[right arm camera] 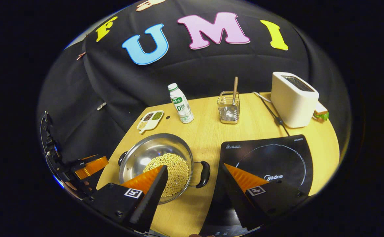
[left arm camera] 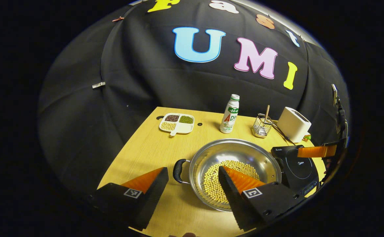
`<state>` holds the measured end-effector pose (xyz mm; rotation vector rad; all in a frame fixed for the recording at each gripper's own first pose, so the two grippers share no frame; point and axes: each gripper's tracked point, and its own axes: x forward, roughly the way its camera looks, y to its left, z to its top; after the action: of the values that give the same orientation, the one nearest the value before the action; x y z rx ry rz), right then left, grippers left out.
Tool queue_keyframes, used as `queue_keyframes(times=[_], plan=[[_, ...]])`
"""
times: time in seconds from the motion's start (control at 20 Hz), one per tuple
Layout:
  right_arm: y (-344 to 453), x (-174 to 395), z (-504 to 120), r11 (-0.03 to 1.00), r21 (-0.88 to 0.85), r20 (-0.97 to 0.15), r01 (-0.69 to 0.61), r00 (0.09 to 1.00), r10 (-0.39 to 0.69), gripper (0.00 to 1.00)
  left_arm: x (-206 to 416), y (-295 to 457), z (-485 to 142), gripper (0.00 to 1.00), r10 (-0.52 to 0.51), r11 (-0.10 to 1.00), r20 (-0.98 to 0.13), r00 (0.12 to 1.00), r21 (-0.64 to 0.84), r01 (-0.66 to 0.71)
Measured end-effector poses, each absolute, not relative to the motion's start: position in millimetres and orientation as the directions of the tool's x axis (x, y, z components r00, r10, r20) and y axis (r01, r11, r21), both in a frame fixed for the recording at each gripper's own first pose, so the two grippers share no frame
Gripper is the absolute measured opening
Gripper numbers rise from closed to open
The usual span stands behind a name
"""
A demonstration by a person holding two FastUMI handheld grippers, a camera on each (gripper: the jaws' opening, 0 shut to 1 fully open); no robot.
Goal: First push the handle of the pot to place it horizontally, then grasp the pot with both hands and set it on the induction cooktop.
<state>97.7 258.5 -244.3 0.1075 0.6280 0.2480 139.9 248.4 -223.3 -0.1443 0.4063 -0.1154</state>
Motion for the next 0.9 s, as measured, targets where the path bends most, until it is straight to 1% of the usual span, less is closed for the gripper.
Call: queue_keyframes(times=[0.2, 0.3, 0.35, 0.6, 0.8, 0.9], plan=[[263, 113, -281, 0.964, 0.224, -0.624, -0.144, 0.739, 0.255, 0.99, 164, 259, -254, 0.96, -0.155, 0.976, -0.412, 0.898, -0.202, 0.075], [267, 118, -293, 0.961, 0.246, -0.643, -0.129, 0.72, 0.262, 0.99, 173, 259, -265, 0.95, -0.178, 0.97, -0.425, 0.887, -0.23, 0.084], [267, 120, -298, 0.962, 0.242, -0.649, -0.128, 0.716, 0.259, 0.99, 176, 259, -271, 0.96, -0.189, 0.966, -0.431, 0.882, -0.241, 0.089], [271, 122, -316, 0.964, 0.235, -0.672, -0.123, 0.696, 0.253, 0.99, 191, 250, -293, 0.95, -0.249, 0.95, -0.461, 0.852, -0.287, 0.123], [281, 122, -325, 0.961, 0.247, -0.684, -0.121, 0.681, 0.262, 0.99, 203, 245, -302, 0.96, -0.276, 0.947, -0.477, 0.835, -0.283, 0.151], [284, 127, -327, 0.966, 0.229, -0.676, -0.122, 0.694, 0.248, 0.99, 206, 243, -305, 0.94, -0.29, 0.945, -0.482, 0.826, -0.281, 0.168]])
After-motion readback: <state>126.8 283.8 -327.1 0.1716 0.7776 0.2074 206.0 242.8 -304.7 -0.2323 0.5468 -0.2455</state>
